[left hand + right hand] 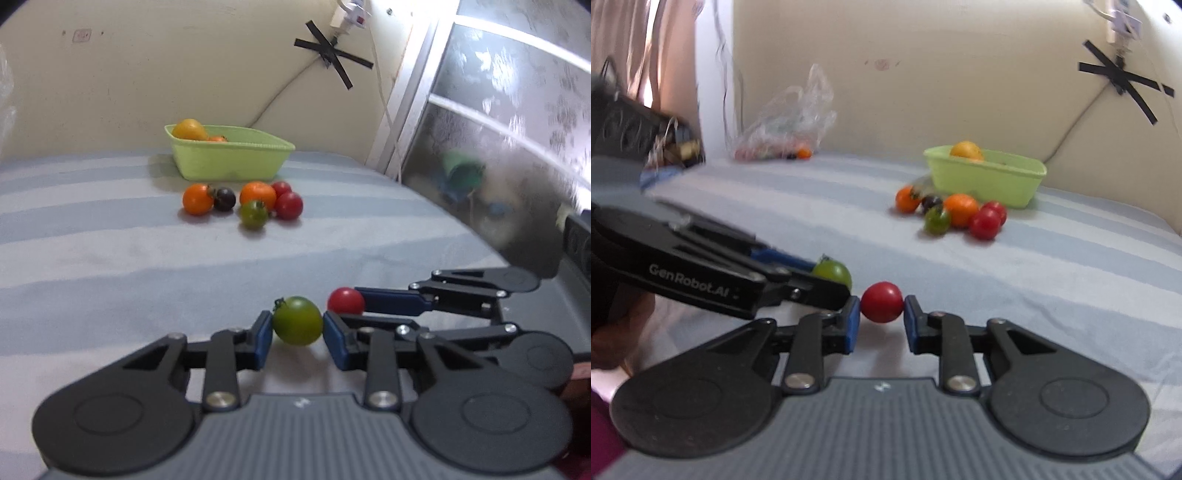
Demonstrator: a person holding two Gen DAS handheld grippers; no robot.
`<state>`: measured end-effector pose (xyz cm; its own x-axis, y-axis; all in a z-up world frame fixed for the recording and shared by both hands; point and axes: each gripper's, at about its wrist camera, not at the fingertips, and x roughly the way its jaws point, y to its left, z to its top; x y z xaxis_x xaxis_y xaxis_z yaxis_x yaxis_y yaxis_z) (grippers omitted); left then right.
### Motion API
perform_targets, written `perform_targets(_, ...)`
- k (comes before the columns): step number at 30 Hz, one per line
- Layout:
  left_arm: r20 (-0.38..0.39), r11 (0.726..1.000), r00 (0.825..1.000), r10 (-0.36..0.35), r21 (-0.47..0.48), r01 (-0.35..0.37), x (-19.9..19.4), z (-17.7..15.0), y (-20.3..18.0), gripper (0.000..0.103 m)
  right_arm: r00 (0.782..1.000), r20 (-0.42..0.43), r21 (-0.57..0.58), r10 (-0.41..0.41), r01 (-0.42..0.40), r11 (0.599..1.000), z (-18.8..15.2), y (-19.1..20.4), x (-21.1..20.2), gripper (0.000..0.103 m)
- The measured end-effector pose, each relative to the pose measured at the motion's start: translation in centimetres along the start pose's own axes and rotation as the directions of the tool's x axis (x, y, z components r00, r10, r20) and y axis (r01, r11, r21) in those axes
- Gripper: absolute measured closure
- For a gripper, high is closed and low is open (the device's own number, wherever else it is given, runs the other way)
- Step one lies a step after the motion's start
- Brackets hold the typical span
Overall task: Organize fruits
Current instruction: 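Lower both tomatoes into the green basket and open both tools, then grasp another green cherry tomato with the left tool while the right tool grasps a red one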
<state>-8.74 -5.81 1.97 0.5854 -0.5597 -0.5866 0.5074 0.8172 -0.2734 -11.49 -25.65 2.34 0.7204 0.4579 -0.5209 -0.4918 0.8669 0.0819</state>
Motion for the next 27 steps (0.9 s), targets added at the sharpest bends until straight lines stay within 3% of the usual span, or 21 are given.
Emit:
perform_targets(3,0.025,1.0,1.0,-0.012,-0.003,0.012,0.4,2.8,0.7,0.073,0.999,0.037,0.067,0.028,-0.03,0.997,2.2,-2.2,0.4,0.075)
perform_targets(9,0.082,1.0,0.996,0.024,0.004,-0.024,4.1,10.7,3.1,0.072,0.991,0.133,0.085,-0.03,0.019,0.996,7.6,-7.3,4.2,0.075)
perform_targets(15,0.065,0.992,0.995,0.081,-0.104,-0.074,10.5,17.3,7.7,0.072,0.983,0.135,0.165,-0.122,0.099,0.981,10.9,-12.3,10.2,0.075)
perform_targets(20,0.022,0.984,0.989,0.148,-0.108,-0.145,14.6,19.0,9.3,0.071,0.985,0.082,0.169,-0.149,0.133,0.977,11.1,-13.6,13.7,0.074)
perform_targets(23,0.006,0.978,0.984,0.176,-0.113,-0.174,15.9,18.7,9.3,0.057,0.981,0.088,0.154,-0.173,0.158,0.975,10.8,-13.4,14.3,0.069)
perform_targets(25,0.004,0.978,0.985,0.172,-0.124,-0.17,15.8,18.4,9.3,0.056,0.98,0.095,0.157,-0.176,0.16,0.975,10.7,-13.2,13.9,0.06)
perform_targets(27,0.015,0.981,0.988,0.155,-0.122,-0.152,14.9,18.1,9.0,0.056,0.979,0.112,0.163,-0.17,0.151,0.975,10.7,-13.3,13.0,0.06)
